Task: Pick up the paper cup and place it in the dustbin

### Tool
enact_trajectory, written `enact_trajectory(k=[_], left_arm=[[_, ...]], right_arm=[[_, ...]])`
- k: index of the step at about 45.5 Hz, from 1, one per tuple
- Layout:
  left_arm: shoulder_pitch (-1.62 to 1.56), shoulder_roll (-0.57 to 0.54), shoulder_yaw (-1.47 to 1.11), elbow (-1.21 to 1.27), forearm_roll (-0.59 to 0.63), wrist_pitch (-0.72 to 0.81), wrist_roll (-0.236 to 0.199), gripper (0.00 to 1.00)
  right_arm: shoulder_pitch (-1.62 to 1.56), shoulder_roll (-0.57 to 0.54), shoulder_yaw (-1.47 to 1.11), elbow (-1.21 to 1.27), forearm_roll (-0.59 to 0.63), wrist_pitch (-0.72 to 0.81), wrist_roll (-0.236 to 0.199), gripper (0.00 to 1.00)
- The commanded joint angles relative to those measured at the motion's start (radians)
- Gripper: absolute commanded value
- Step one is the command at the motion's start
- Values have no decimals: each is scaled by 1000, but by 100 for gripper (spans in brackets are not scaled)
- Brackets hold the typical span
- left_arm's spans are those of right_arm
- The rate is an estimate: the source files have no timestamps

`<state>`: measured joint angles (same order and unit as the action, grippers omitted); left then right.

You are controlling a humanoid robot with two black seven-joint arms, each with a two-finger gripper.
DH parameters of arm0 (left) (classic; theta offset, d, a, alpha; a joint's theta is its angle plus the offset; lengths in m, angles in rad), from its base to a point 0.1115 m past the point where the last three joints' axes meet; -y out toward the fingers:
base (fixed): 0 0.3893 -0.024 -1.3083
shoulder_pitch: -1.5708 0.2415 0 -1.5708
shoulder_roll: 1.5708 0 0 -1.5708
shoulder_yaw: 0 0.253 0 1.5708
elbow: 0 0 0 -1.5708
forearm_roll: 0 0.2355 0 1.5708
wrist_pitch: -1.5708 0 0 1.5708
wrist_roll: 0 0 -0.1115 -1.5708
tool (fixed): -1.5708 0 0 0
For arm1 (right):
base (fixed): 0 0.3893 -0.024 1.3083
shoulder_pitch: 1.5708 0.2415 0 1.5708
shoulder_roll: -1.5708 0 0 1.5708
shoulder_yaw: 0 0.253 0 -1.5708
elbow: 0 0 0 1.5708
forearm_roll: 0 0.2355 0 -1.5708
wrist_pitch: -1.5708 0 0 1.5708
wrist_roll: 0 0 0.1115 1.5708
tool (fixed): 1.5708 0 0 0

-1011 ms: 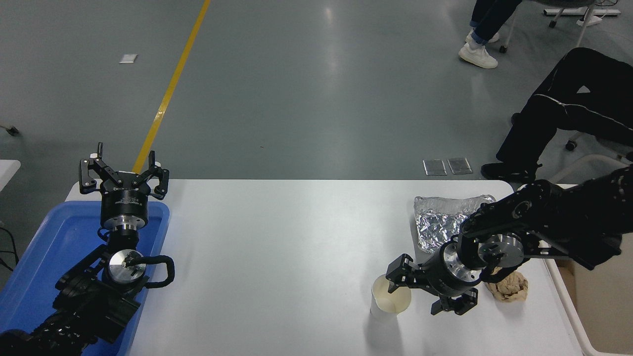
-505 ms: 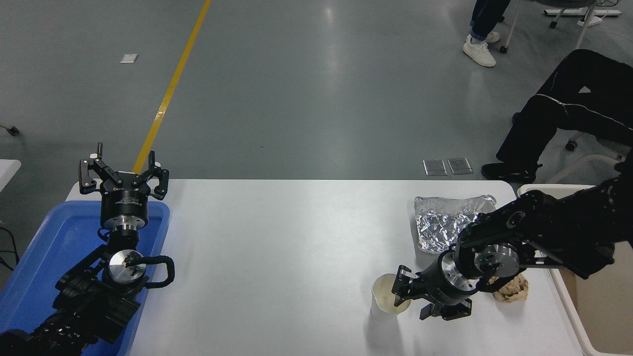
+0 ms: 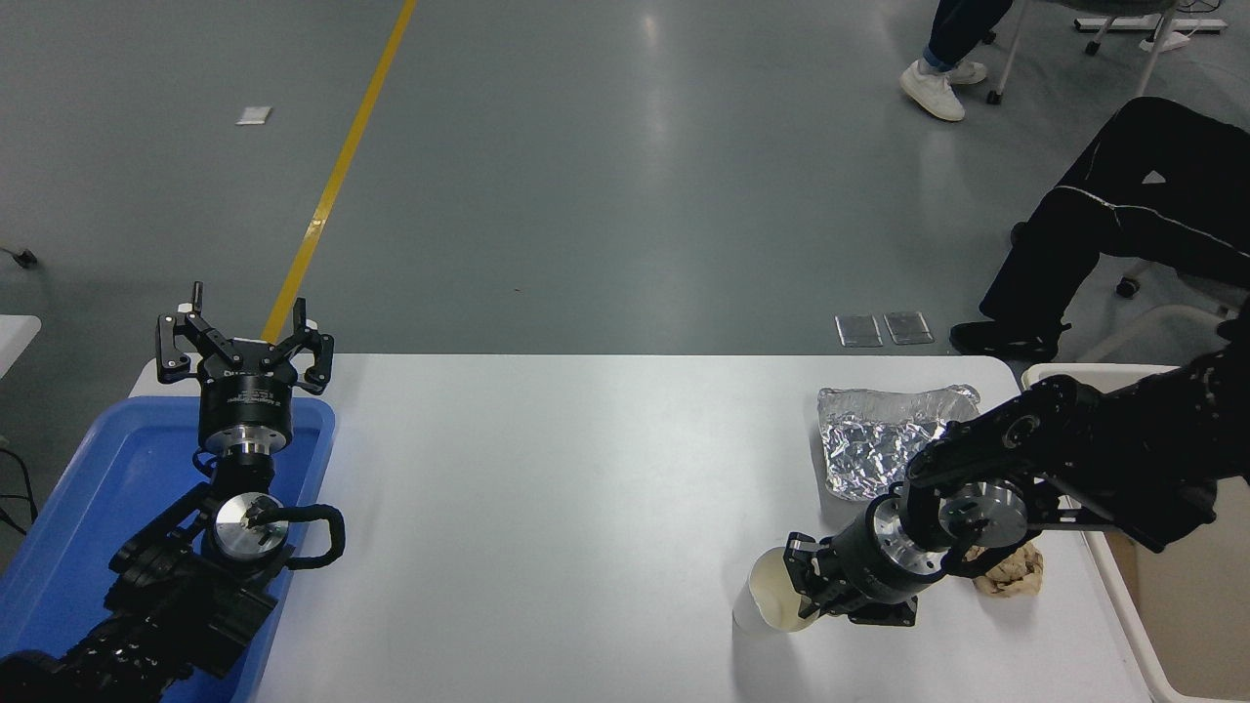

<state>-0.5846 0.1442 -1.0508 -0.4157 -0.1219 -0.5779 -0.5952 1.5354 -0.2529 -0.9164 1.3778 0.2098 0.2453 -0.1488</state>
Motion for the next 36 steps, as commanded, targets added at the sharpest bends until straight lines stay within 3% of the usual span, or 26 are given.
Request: enact_trajectory(k=[1, 11, 36], left_arm=[[-1, 0, 0, 0, 1, 0, 0, 99], [0, 0, 0, 0, 1, 0, 0, 99], [-1, 0, 0, 0, 1, 0, 0, 99]], right_arm=[[115, -69, -13, 61, -13, 28, -2, 0], [391, -166, -79, 150, -17, 141, -3, 0], [907, -270, -263, 164, -20, 512, -5, 0]])
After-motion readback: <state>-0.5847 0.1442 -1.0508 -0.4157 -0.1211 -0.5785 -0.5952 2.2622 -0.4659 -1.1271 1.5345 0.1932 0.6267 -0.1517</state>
